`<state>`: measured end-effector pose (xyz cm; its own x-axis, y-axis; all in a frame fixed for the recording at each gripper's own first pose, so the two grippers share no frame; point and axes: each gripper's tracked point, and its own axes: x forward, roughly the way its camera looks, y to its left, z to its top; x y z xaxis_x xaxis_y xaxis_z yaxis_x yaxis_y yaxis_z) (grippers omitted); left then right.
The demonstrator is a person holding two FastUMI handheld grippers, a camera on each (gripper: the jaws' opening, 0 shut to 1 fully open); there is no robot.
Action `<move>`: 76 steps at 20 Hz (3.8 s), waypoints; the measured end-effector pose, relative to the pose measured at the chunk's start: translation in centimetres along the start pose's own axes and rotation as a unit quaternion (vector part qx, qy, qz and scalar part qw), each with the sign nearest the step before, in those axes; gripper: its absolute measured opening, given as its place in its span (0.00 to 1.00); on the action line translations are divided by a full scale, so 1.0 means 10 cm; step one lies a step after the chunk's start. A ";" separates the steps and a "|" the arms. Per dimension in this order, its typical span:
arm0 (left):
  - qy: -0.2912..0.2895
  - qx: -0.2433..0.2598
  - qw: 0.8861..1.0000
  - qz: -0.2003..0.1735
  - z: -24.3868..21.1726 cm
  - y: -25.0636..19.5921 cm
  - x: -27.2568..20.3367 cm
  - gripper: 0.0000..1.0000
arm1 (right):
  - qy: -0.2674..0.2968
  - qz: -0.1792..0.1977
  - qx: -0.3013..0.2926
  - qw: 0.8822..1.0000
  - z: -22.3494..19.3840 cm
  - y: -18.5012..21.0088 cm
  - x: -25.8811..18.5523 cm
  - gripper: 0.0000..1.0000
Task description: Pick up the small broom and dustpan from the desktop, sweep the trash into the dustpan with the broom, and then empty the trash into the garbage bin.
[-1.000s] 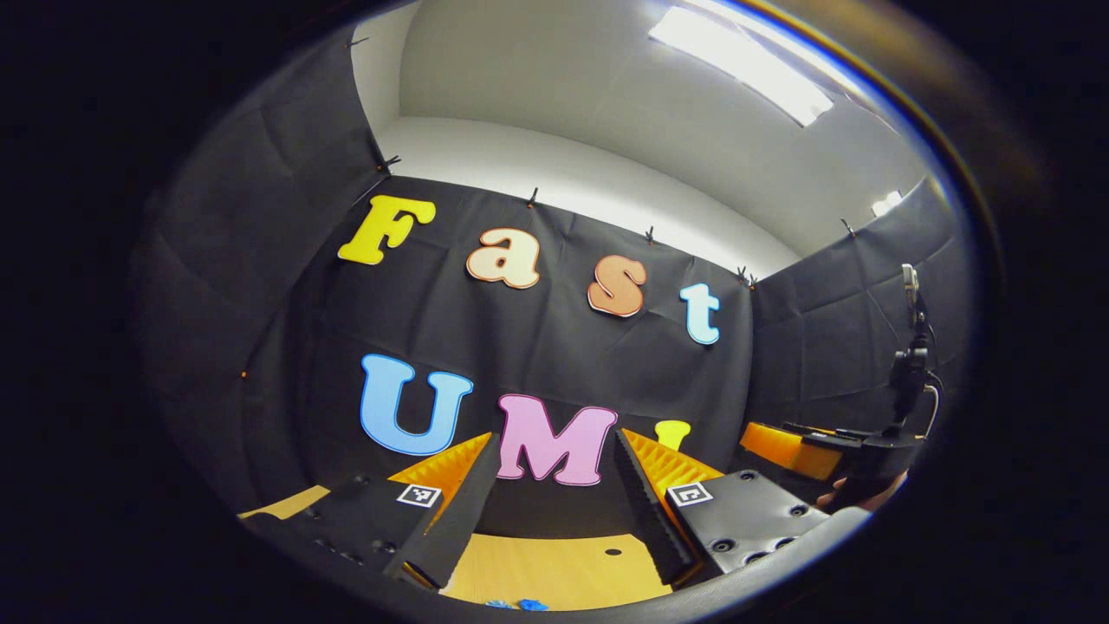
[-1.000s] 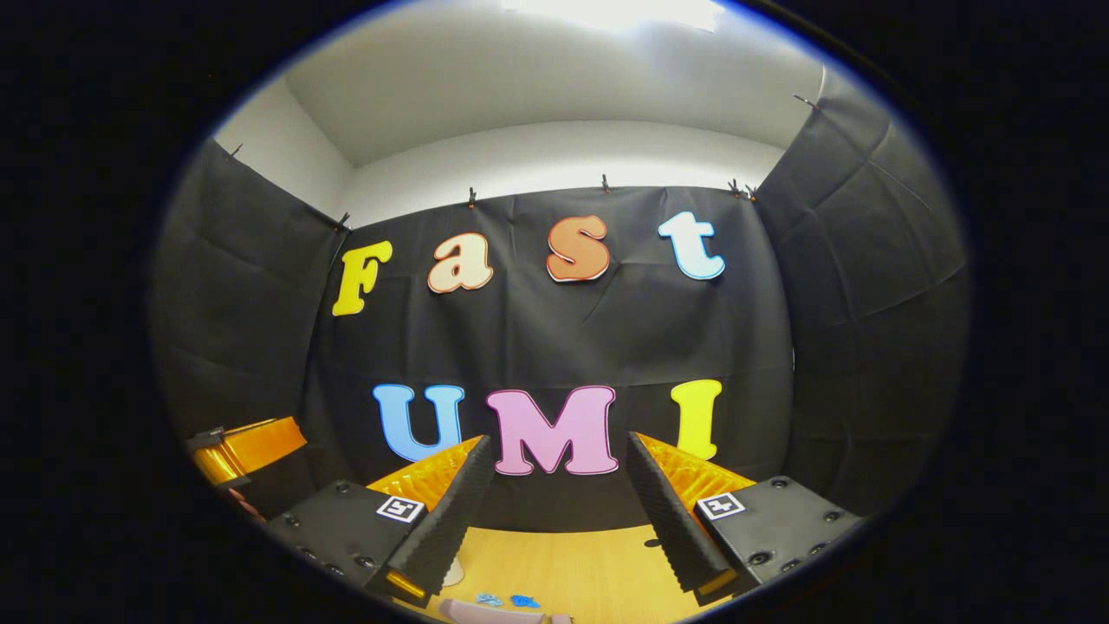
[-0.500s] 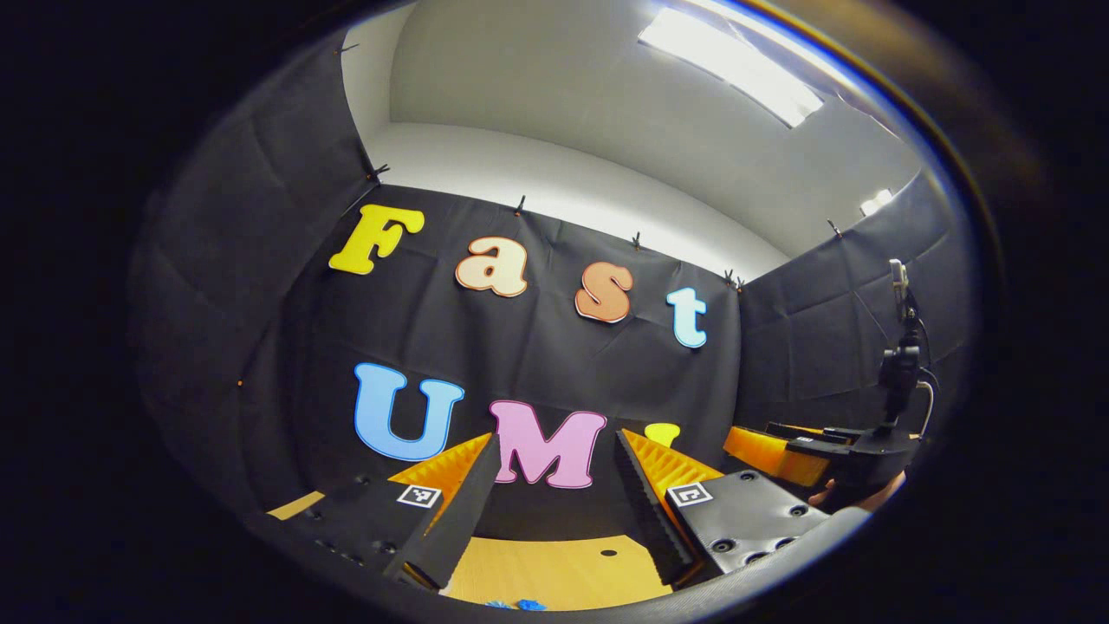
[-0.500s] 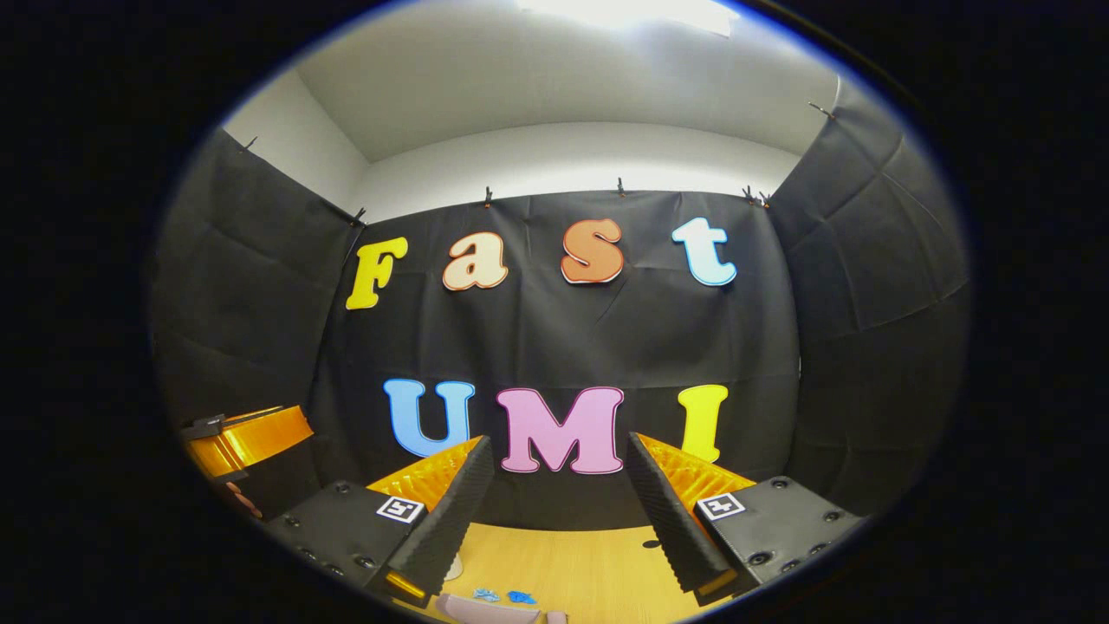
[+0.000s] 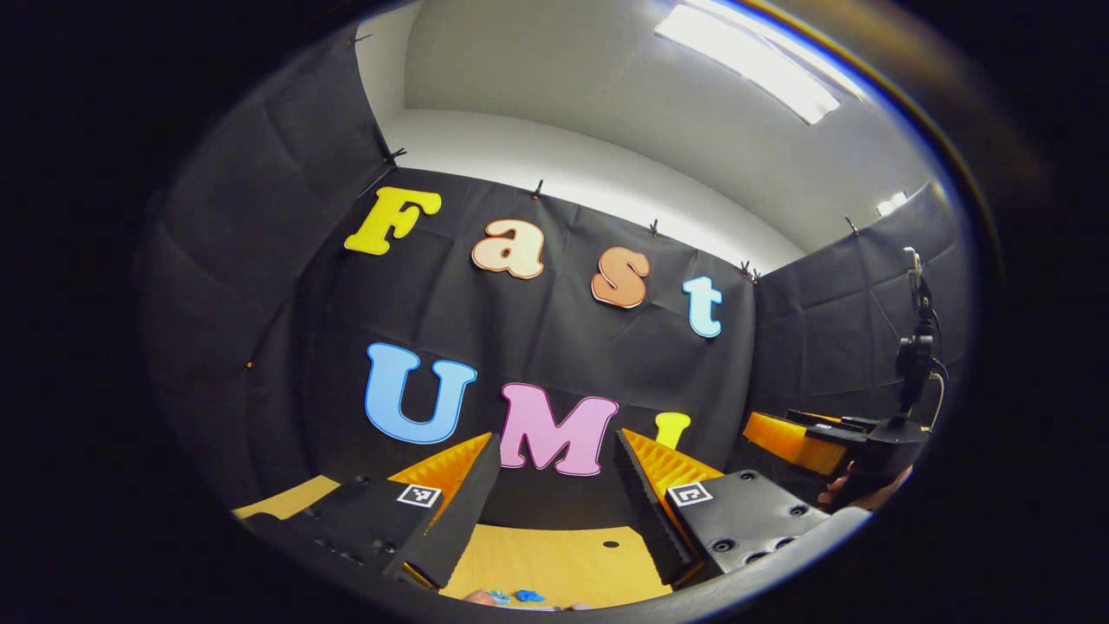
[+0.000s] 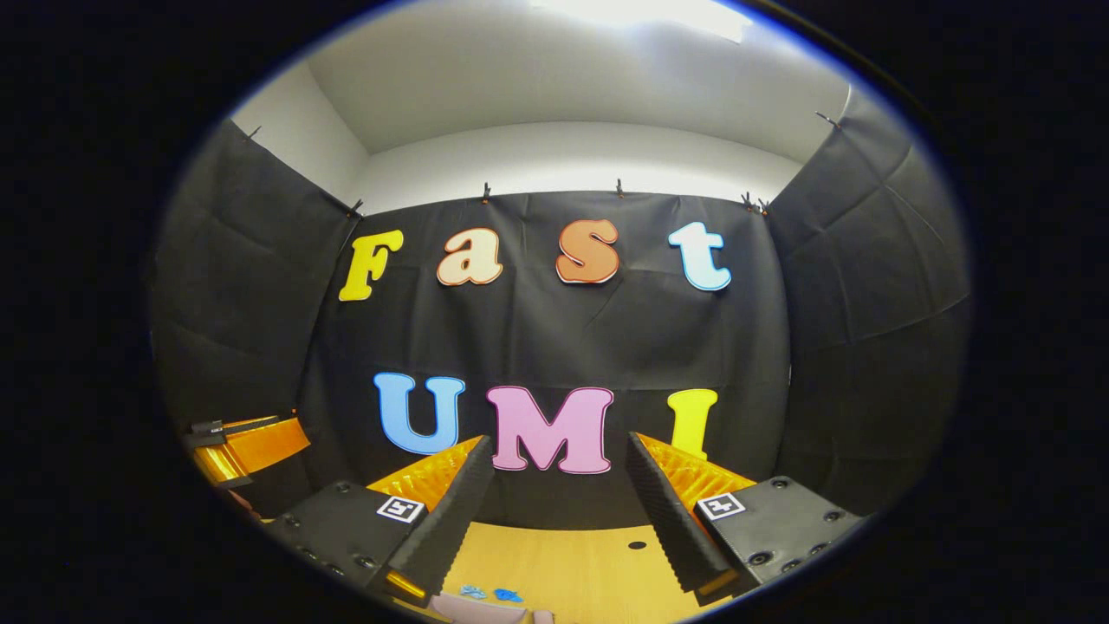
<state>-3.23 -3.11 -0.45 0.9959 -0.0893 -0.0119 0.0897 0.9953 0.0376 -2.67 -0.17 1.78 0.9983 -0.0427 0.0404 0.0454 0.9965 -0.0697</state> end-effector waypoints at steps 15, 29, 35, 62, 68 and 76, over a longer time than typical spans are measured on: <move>0.072 0.050 0.996 0.021 -0.58 0.08 0.06 0.77 | 0.044 0.043 -0.034 0.998 -0.48 0.29 0.05 0.98; 0.429 -0.049 0.898 0.089 -2.81 0.00 0.04 0.78 | 0.384 0.051 0.038 0.921 -3.09 0.14 0.05 0.99; 0.622 -0.120 0.765 0.119 -3.57 -0.15 -0.41 0.80 | 0.615 0.073 0.065 0.782 -4.43 0.22 -0.77 1.00; 0.811 -0.075 0.558 0.161 -4.84 0.20 -0.50 0.79 | 0.811 0.016 -0.015 0.585 -5.41 -0.17 -1.43 0.87; 0.822 -0.066 0.546 0.149 -4.85 0.18 -0.53 0.41 | 0.812 0.007 -0.010 0.583 -5.41 -0.18 -1.42 0.46; 0.837 0.000 0.542 0.071 -4.84 0.27 -0.55 0.31 | 0.806 0.042 0.048 0.589 -5.41 -0.01 -1.40 0.27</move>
<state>-8.84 1.88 -48.65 -0.4111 0.1478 -0.8996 0.0134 0.9876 0.1561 -14.64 -3.55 -52.72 -0.2610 0.0727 -0.9626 0.0686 0.9960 0.0566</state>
